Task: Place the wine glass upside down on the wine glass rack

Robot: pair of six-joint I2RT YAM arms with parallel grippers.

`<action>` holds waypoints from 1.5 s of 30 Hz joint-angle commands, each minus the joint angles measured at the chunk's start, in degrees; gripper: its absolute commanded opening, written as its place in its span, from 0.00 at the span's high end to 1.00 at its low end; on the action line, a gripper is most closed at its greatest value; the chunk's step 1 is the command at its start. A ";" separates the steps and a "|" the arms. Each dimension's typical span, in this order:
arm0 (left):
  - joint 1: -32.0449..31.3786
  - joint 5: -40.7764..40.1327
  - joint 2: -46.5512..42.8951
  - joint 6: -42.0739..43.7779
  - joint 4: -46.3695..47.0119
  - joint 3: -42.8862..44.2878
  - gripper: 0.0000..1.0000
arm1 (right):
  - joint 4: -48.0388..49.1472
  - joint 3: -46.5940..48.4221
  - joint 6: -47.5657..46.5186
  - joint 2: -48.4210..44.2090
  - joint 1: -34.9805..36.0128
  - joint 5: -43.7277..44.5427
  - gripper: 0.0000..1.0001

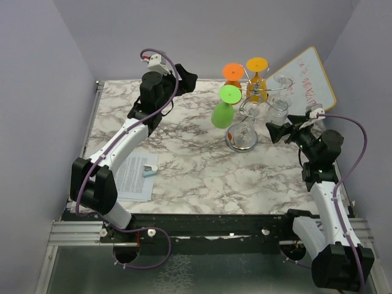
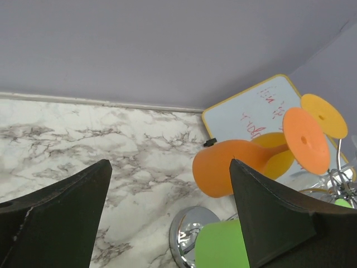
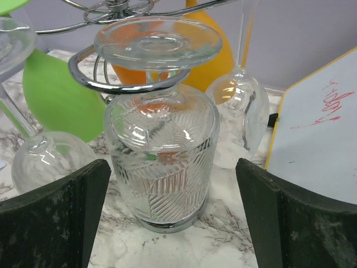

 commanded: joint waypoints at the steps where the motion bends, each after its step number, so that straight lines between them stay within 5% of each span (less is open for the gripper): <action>1: 0.35 -0.23 -1.92 1.67 -8.83 1.13 0.11 | -3.38 1.05 2.48 -3.30 -0.05 2.13 0.00; 10: 0.35 -0.57 -4.48 0.29 -24.88 1.02 0.01 | -21.69 3.56 2.14 -13.38 -0.03 9.50 0.00; 20: 0.35 -5.33 -17.70 3.94 -36.54 -4.86 0.01 | -59.86 23.22 17.66 -20.75 -0.04 44.73 0.00; 28: 0.35 -10.21 -33.63 4.72 -48.36 -7.03 0.01 | -83.02 38.24 24.17 -19.51 -0.08 54.47 0.00; 36: 0.35 -17.66 -48.65 10.48 -59.19 -3.69 0.01 | -91.32 47.65 22.18 -20.64 0.01 56.23 0.00; 45: 0.35 -20.68 -52.60 13.07 -67.94 4.41 0.01 | -93.37 53.13 21.10 -19.50 -0.14 55.27 0.00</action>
